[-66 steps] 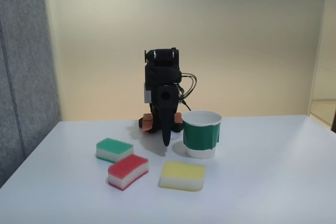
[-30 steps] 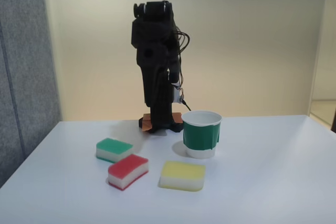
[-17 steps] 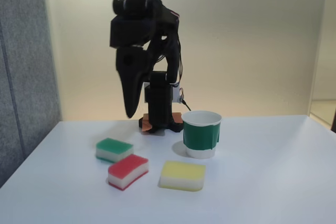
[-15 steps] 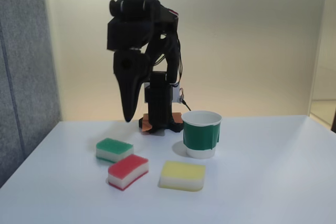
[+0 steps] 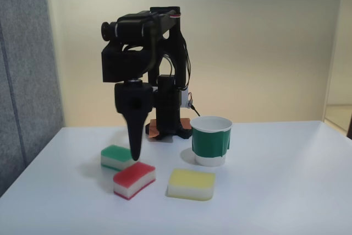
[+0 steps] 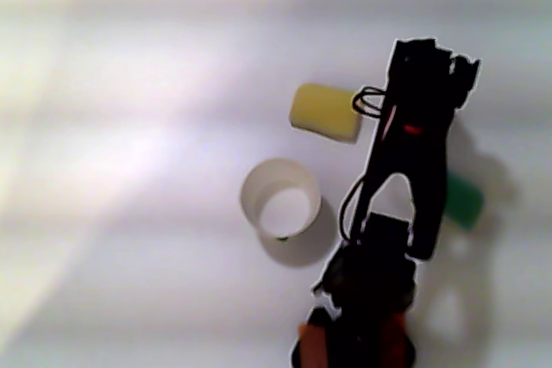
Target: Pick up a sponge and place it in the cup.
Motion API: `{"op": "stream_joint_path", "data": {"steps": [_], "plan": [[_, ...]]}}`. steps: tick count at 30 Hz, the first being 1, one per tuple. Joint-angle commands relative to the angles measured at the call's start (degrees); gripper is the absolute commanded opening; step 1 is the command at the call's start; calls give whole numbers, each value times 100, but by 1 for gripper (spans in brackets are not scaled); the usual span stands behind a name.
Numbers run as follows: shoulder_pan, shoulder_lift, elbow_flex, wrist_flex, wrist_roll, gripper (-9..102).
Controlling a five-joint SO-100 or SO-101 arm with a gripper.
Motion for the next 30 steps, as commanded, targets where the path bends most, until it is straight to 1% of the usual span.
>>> {"op": "stream_joint_path", "data": {"steps": [1,5,9,19,25,30], "plan": [[-114,281,35,176,-1661,0],[-193,589,343,281,-3454,0],[-202,738,554,264,-4192,0],[-158,149,272,-396,-4755,0],[-62,-123,167,-281,-4843,0],[-26,-132,290,-167,-4878,6]]}}
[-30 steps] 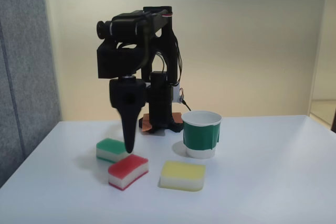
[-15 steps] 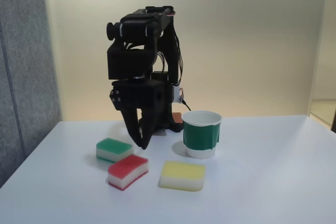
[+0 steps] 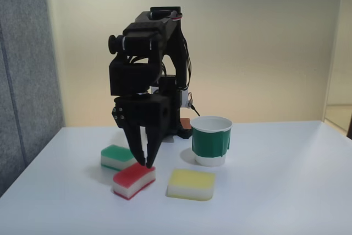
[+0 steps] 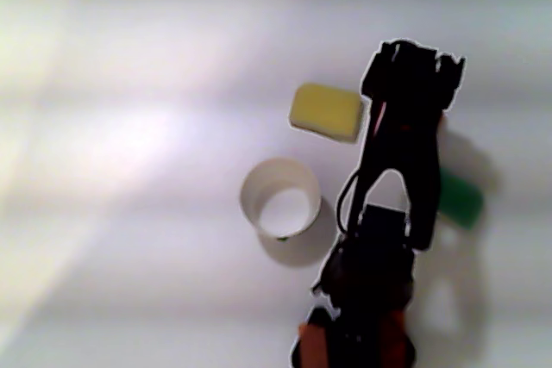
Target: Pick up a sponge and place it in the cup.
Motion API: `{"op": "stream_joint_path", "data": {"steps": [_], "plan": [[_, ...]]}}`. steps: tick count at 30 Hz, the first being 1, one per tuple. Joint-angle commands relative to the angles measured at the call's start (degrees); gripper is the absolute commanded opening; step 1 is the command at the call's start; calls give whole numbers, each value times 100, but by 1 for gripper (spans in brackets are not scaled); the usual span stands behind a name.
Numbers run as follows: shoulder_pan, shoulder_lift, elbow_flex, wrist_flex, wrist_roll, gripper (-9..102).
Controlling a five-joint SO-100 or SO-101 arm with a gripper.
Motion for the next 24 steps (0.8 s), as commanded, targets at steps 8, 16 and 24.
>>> {"op": "stream_joint_path", "data": {"steps": [8,16,24], "plan": [[167,44,-105,0,-149,27],[123,-343,-308,0,-290,30],[44,-686,-308,-202,-290,30]]}}
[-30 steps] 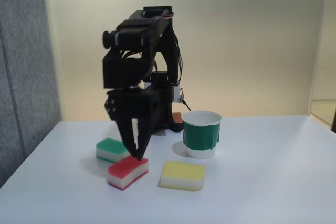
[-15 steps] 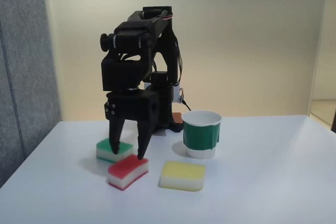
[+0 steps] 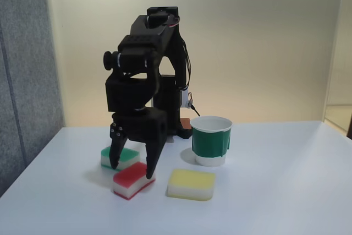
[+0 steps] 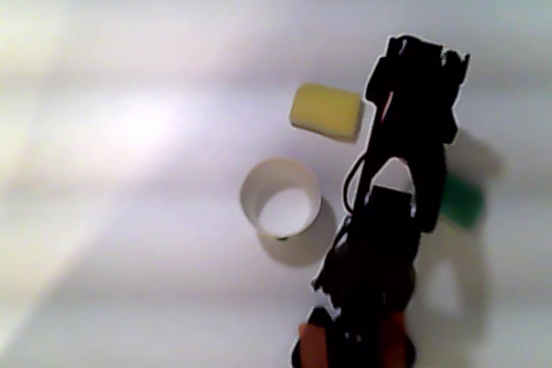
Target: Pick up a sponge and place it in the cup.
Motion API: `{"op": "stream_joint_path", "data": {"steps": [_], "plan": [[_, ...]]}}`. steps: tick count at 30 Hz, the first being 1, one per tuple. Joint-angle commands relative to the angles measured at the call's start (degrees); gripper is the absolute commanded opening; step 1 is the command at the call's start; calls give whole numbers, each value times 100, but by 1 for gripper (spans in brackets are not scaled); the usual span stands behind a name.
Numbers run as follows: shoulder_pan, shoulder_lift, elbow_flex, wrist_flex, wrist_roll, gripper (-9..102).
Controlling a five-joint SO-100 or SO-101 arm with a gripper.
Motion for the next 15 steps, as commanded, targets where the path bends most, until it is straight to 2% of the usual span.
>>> {"op": "stream_joint_path", "data": {"steps": [1,15], "plan": [[35,114,-62,-44,-105,30],[-9,70,97,9,-281,29]]}}
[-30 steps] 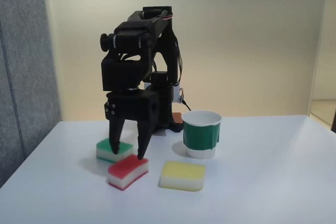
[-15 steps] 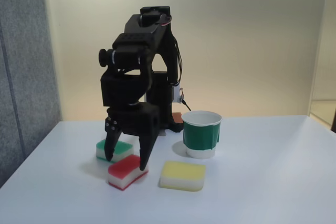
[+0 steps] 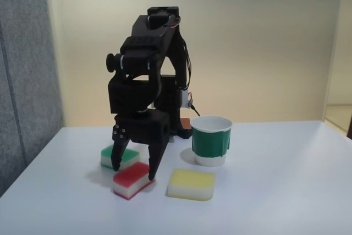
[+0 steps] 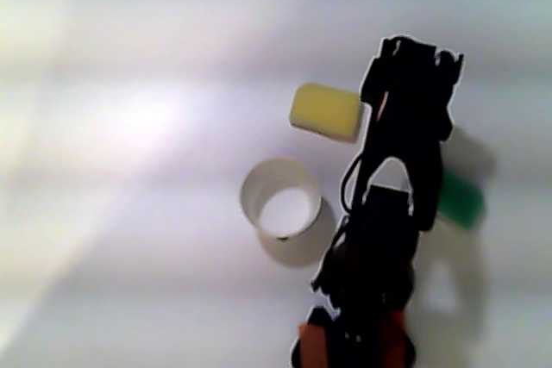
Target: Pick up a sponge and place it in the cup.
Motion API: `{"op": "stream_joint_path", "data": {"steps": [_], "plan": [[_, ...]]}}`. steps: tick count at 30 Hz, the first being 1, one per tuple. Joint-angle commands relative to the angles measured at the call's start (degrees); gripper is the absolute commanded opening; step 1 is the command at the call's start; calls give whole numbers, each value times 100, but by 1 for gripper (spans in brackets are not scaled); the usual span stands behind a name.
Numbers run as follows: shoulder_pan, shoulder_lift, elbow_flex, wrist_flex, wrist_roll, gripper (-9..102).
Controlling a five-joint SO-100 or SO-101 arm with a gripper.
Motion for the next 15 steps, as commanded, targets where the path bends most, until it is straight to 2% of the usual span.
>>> {"op": "stream_joint_path", "data": {"steps": [1,3,5,9,13,15], "plan": [[62,26,-35,88,-123,27],[62,-62,-79,88,-141,25],[62,-105,-105,79,-149,18],[70,-176,-114,123,-158,15],[79,-202,-149,272,-141,0],[79,-193,-141,255,-141,0]]}}
